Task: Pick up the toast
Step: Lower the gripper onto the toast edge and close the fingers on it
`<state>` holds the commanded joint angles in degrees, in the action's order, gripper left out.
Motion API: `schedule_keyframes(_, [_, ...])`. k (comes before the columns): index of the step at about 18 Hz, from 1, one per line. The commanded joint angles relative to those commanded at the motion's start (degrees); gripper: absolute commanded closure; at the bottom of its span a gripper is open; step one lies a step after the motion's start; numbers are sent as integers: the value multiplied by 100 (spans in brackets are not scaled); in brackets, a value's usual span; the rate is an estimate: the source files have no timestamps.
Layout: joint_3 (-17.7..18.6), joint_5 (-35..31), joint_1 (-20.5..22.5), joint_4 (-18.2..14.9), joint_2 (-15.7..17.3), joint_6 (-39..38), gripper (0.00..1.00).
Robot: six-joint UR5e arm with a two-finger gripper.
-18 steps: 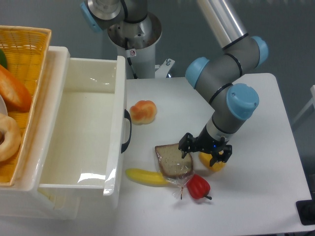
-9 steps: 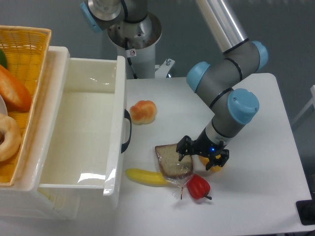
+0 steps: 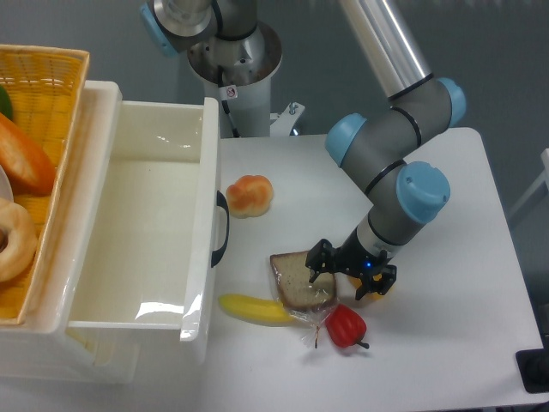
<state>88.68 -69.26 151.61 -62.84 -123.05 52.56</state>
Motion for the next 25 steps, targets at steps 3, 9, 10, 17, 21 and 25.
schedule_keyframes(3, [0, 185, -9, 0, -52, 9, 0])
schedule_keyframes(9, [-9, 185, -17, 0, -97, 141, 0])
schedule_keyframes(10, [0, 185, -18, 0, -97, 141, 0])
schedule_keyframes(17, [35, 185, -35, 0, -88, 150, 0])
schedule_keyframes(21, [53, 185, -35, -9, -70, 150, 0])
schedule_keyframes(25, [114, 185, -35, -9, -44, 167, 0])
